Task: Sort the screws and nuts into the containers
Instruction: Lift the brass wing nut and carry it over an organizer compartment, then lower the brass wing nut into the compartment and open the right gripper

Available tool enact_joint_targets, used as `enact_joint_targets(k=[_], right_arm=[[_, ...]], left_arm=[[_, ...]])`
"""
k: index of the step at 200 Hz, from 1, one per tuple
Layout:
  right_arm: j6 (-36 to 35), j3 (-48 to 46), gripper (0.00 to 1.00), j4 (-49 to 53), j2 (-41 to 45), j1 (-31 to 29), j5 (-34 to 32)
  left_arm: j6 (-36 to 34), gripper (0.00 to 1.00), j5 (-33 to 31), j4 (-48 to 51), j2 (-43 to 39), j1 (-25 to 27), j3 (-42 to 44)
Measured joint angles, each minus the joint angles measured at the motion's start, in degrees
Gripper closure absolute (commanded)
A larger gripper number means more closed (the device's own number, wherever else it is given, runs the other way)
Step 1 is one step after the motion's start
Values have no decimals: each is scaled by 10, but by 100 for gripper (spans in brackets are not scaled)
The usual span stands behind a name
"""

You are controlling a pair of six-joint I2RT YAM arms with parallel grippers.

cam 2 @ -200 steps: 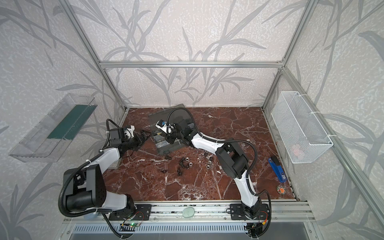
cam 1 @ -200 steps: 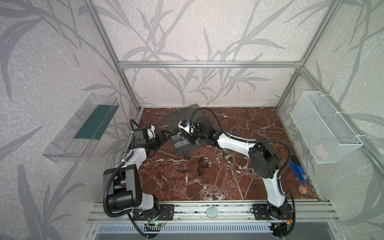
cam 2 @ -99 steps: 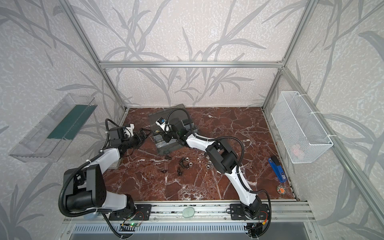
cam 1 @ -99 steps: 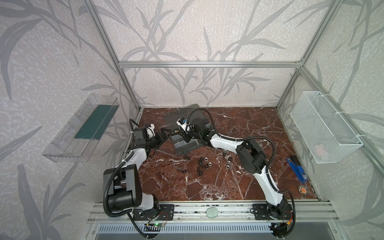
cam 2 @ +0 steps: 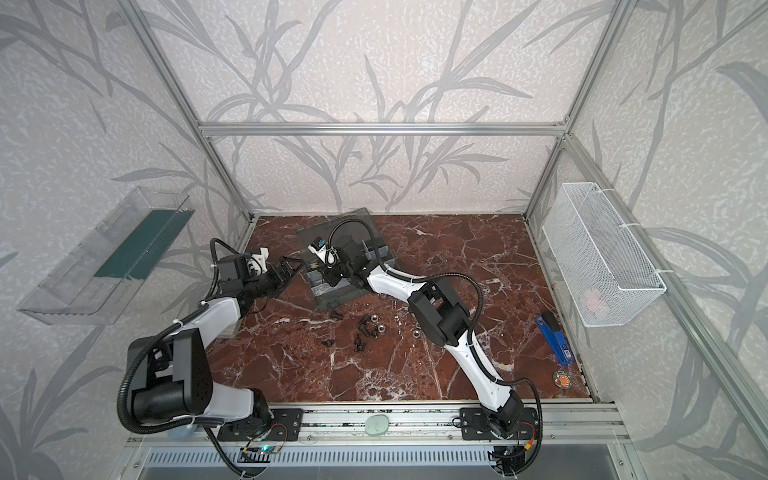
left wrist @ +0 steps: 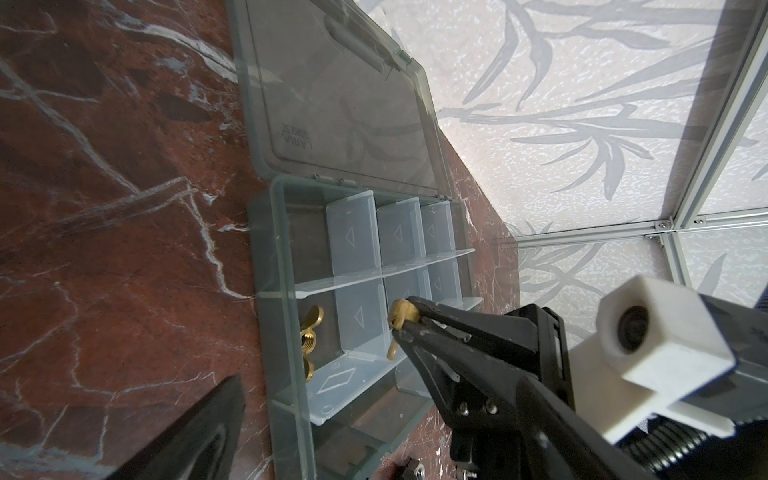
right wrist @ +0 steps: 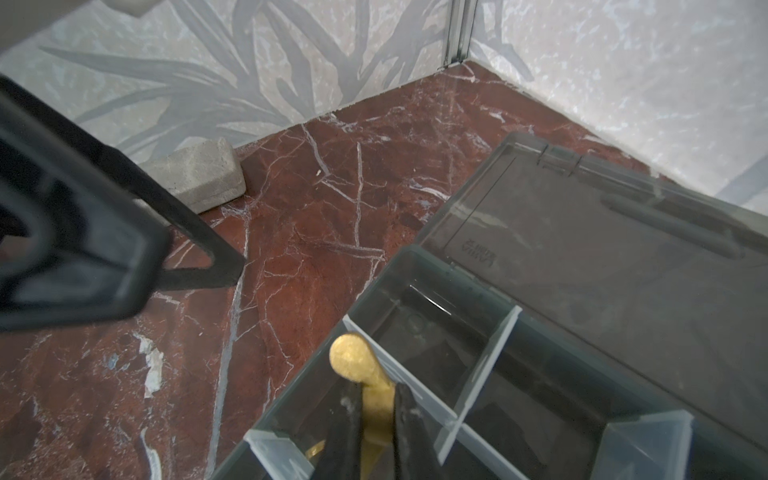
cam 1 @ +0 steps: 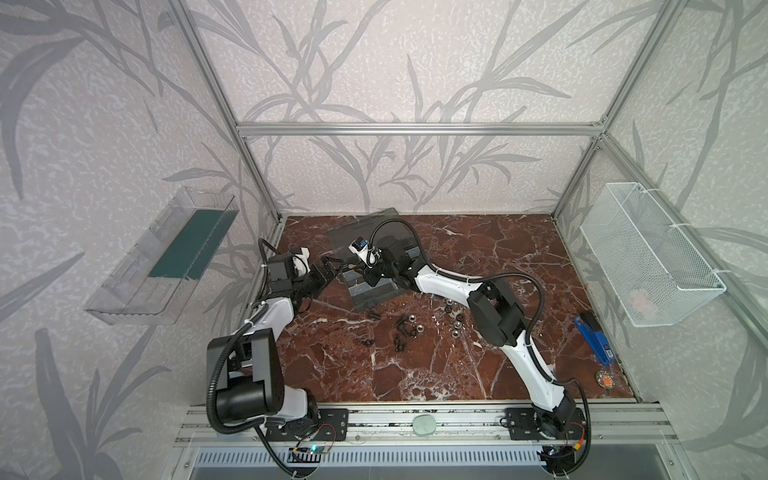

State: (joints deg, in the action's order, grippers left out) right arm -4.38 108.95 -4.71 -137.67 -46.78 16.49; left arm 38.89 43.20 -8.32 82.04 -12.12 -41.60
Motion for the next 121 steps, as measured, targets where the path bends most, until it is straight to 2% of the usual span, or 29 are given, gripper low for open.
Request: enact_joint_targets(k=[46, 81, 121], right_arm=[[-1, 8, 100, 36, -5, -1, 0], [-2, 8, 78, 42, -6, -2, 0], [-3, 10, 73, 43, -6, -3, -3]], left_arm=[[2, 1, 2, -1, 0, 0, 1], [2, 0, 4, -2, 0, -1, 1], [2, 1, 5, -3, 0, -2, 2]])
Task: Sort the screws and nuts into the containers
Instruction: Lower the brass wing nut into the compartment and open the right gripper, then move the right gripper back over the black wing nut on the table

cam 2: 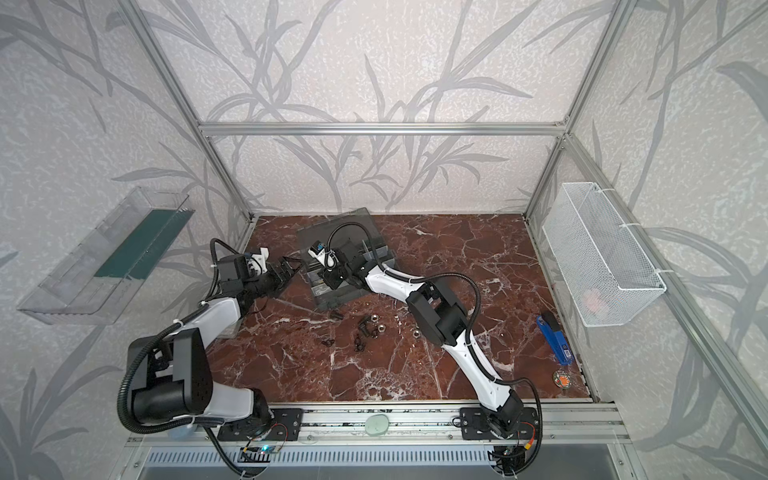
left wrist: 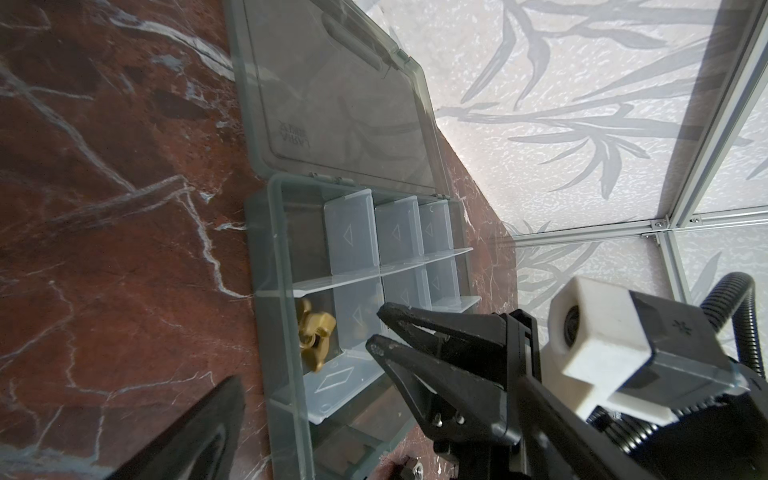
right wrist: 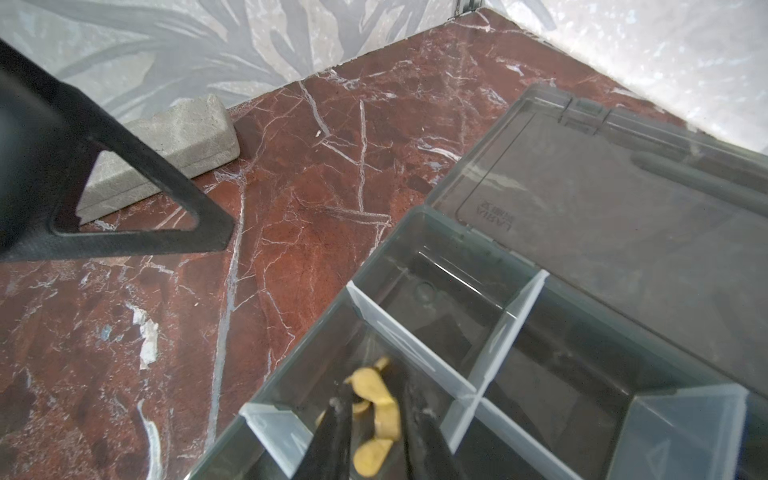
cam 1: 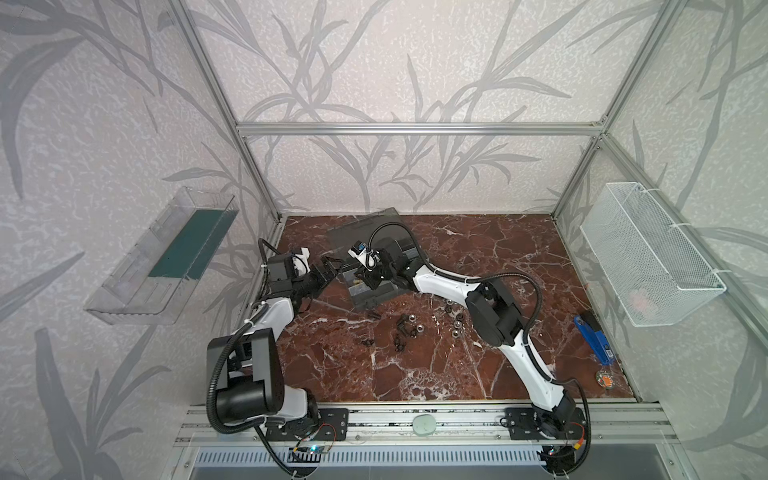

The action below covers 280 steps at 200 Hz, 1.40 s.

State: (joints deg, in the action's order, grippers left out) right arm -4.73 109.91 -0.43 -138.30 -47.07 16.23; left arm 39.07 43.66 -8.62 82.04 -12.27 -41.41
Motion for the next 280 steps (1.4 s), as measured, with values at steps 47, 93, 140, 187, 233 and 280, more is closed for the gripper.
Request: enact_joint_targets(k=[47, 93, 140, 187, 233, 280], right_arm=[[-9, 9, 52, 9, 0, 0, 1], [-24, -50, 43, -11, 28, 0, 9], [-63, -152, 39, -18, 130, 0, 0], [-111, -221, 38, 3, 242, 0, -40], [-118, -336, 37, 26, 317, 0, -82], [-116, -425, 36, 35, 357, 0, -129]], left_arm=[[0, 0, 0, 0, 0, -2, 1], [1, 1, 0, 1, 0, -2, 2], [1, 1, -5, 11, 0, -2, 2], [-1, 1, -21, 50, 0, -2, 1], [-5, 0, -36, 82, -2, 3, -10], [-7, 1, -46, 112, -2, 17, -31]])
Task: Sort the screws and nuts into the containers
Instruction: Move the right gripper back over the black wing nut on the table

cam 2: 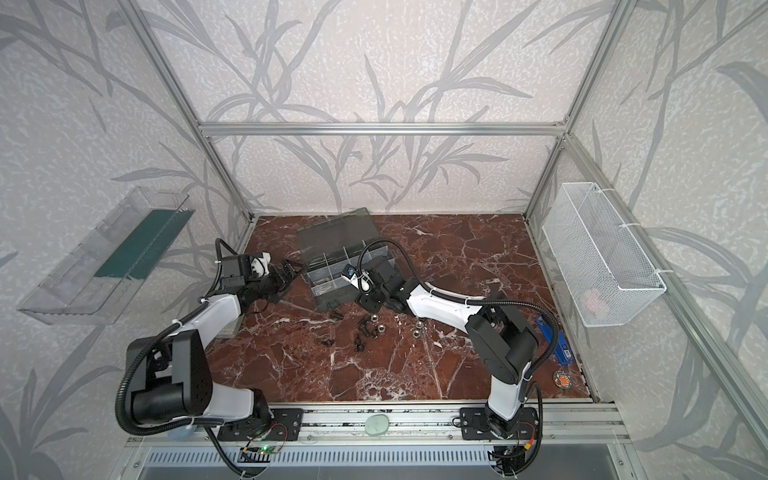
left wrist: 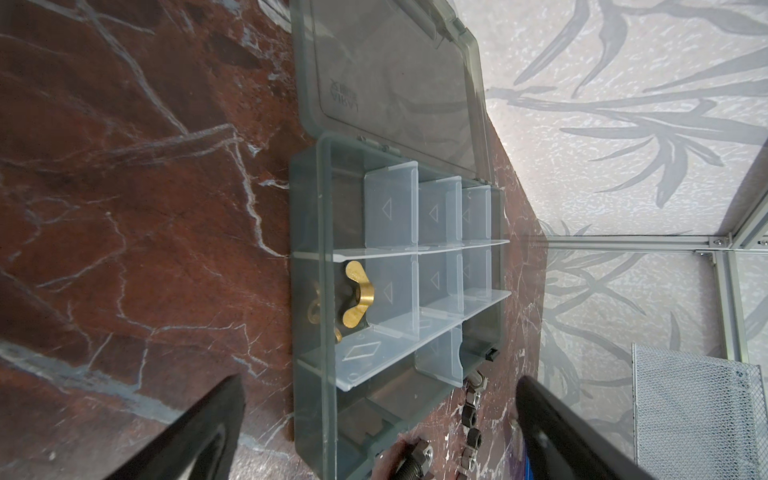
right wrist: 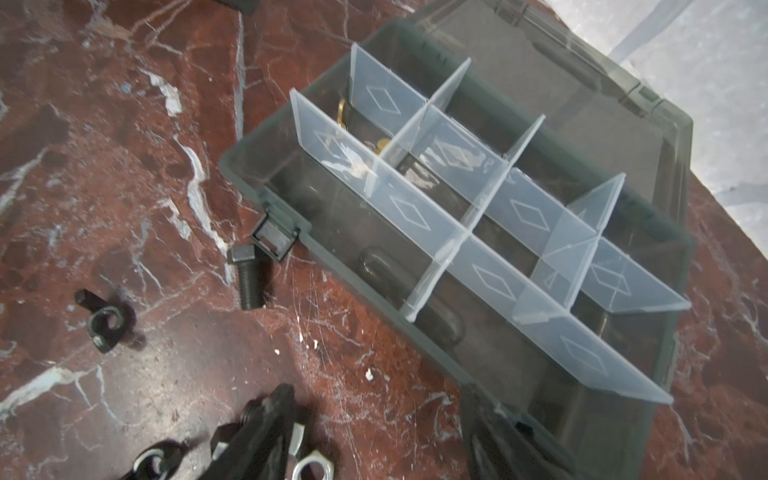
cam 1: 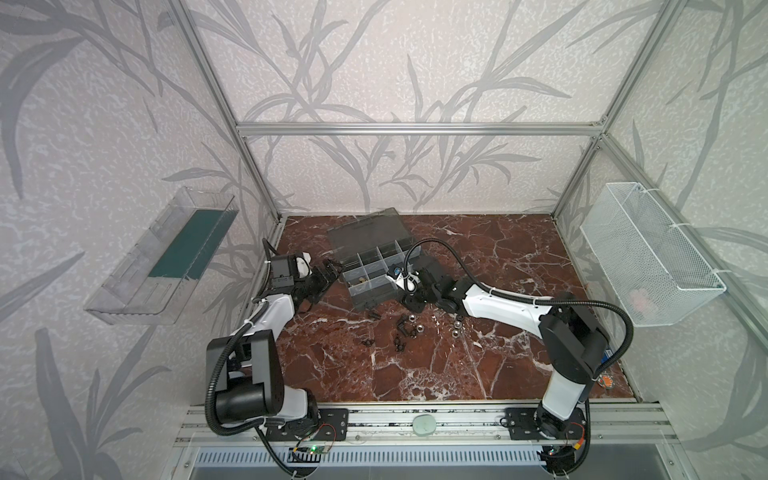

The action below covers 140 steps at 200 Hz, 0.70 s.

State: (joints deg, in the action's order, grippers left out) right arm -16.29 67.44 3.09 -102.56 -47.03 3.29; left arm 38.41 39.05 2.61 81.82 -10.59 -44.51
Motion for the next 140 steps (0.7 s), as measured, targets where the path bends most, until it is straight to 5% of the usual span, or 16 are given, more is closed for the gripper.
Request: enact_joint_targets(k=[140], right_arm=[[1, -26, 36, 28, 26, 0, -20]], left_arm=[[-3, 1, -44, 67, 0, 23, -44]])
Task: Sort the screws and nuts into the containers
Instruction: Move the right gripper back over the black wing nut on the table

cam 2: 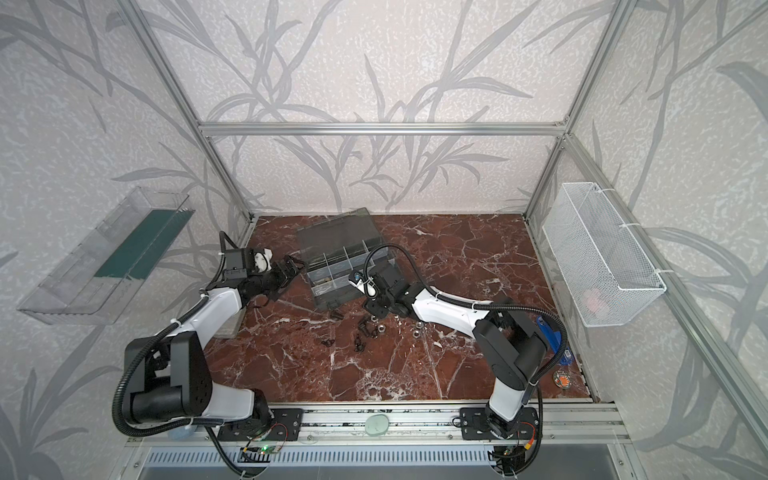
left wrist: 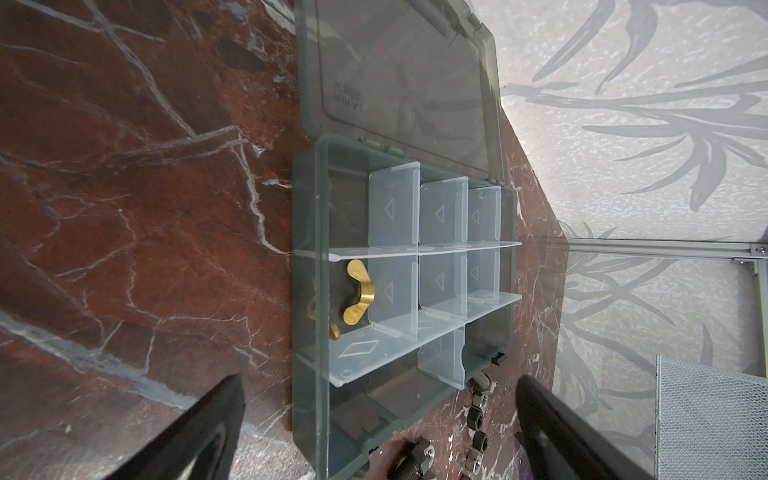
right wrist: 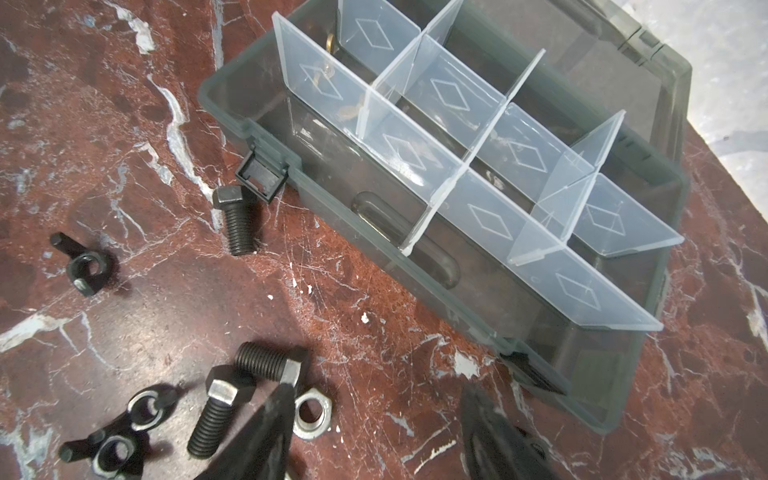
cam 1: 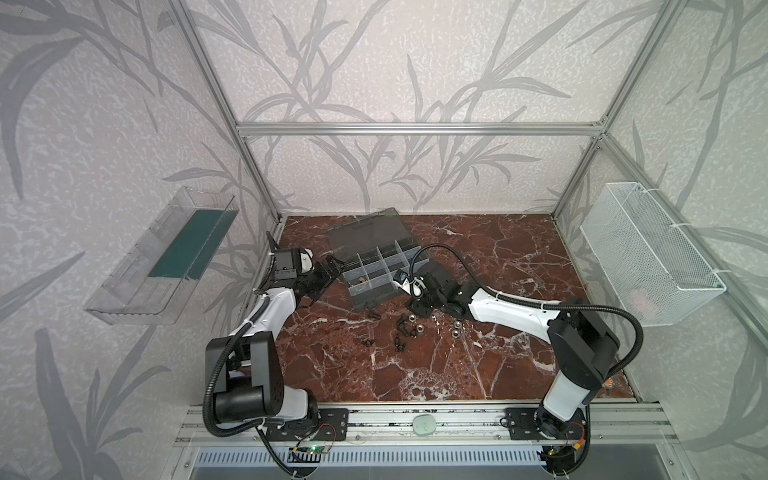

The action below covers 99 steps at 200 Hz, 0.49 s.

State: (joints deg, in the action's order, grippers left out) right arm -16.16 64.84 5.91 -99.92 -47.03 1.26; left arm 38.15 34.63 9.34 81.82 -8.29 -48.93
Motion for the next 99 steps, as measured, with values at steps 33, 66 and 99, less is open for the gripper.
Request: enact_joint_targets(k=[33, 66, 99], right_arm=[[0, -8, 36, 7, 17, 0, 0], [1, -18, 36, 13, 43, 0, 3], [0, -27, 35, 28, 54, 0, 19]], left_arm=[[0, 1, 0, 1, 2, 6, -7], [0, 1, 0, 4, 10, 10, -20], [0, 1, 1, 7, 20, 12, -21]])
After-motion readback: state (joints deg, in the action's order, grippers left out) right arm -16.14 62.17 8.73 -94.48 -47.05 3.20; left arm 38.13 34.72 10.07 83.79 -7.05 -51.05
